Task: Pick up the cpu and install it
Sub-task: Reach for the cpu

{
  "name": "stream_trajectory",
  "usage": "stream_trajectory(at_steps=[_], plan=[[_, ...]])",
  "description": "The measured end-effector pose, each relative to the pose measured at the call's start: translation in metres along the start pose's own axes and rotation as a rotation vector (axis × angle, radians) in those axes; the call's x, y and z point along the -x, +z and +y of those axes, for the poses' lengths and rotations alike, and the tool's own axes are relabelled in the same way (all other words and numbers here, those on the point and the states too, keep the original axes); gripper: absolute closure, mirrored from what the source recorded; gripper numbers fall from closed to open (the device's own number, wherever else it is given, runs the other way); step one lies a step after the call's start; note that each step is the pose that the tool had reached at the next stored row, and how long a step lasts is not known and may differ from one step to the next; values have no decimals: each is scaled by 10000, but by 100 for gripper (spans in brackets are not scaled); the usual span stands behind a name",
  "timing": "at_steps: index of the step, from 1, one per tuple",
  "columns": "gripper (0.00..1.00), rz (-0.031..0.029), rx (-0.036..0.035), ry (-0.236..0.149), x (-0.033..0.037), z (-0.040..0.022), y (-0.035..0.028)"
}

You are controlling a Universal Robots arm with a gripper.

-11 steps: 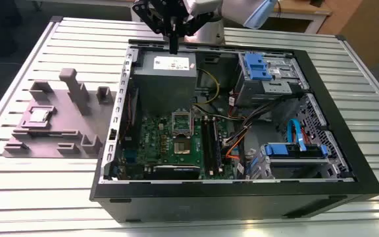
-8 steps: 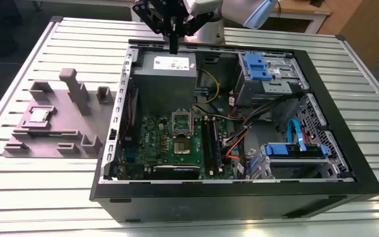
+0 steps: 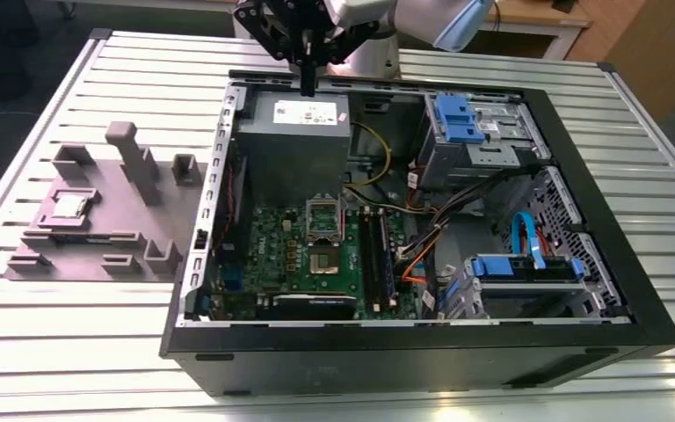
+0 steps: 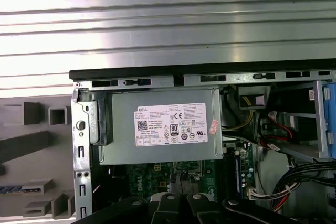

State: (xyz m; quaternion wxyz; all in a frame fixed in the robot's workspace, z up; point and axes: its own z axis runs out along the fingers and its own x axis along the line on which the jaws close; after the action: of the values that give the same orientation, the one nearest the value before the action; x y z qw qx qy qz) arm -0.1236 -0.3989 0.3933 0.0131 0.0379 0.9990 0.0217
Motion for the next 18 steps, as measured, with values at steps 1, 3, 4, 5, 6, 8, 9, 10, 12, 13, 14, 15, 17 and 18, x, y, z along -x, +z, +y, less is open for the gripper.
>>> stream_trajectory(at_steps=[1, 3, 4, 5, 6, 8, 9, 10, 12, 13, 14, 15, 17, 18], plan=[[90, 0, 0, 1, -3, 0, 0], [90, 0, 1, 1, -10, -1, 0], [90, 0, 0, 0, -13, -1, 0], [90, 0, 0, 0, -16, -1, 0], [90, 0, 0, 0, -20, -1, -1], [90, 0, 0, -1, -24, -2, -1], [90, 0, 0, -1, -26, -2, -1], [90, 0, 1, -1, -28, -2, -1], [90, 0, 0, 0, -32, -2, -1], [90, 0, 0, 0, -35, -3, -1], [90, 0, 0, 0, -37, -3, -1], [90, 0, 0, -1, -39, -3, -1], [90, 0, 0, 0, -45, -3, -1], [90, 0, 0, 0, -47, -3, -1]])
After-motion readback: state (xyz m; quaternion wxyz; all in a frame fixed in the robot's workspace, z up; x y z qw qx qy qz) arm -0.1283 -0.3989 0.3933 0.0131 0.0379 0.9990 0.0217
